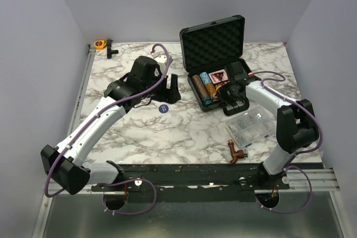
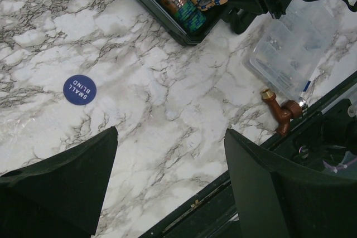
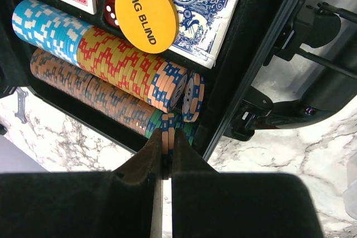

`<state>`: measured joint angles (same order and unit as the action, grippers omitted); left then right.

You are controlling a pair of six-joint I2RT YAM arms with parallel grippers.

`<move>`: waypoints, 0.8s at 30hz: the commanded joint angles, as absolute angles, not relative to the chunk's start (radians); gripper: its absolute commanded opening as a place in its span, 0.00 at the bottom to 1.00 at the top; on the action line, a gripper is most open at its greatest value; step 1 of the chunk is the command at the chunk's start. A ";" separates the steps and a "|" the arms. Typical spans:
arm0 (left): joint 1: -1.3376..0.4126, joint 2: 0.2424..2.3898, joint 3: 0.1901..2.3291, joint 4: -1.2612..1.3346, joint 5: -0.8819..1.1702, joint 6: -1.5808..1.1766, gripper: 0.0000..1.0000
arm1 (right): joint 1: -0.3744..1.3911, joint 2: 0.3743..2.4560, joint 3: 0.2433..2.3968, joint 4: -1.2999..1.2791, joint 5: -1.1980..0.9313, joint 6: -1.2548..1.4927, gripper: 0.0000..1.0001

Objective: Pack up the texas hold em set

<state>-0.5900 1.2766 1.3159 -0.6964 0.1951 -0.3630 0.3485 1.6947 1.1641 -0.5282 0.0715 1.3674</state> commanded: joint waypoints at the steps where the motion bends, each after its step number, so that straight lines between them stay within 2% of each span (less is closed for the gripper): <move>1: -0.585 1.279 1.301 -0.677 0.213 -0.348 0.77 | 0.348 1.716 1.193 -0.548 0.116 1.387 0.06; 13: -0.585 1.276 1.295 -0.675 0.218 -0.345 0.77 | 0.349 1.720 1.183 -0.549 0.112 1.392 0.15; 24: -0.583 1.275 1.292 -0.672 0.224 -0.347 0.77 | 0.348 1.718 1.177 -0.535 0.103 1.382 0.20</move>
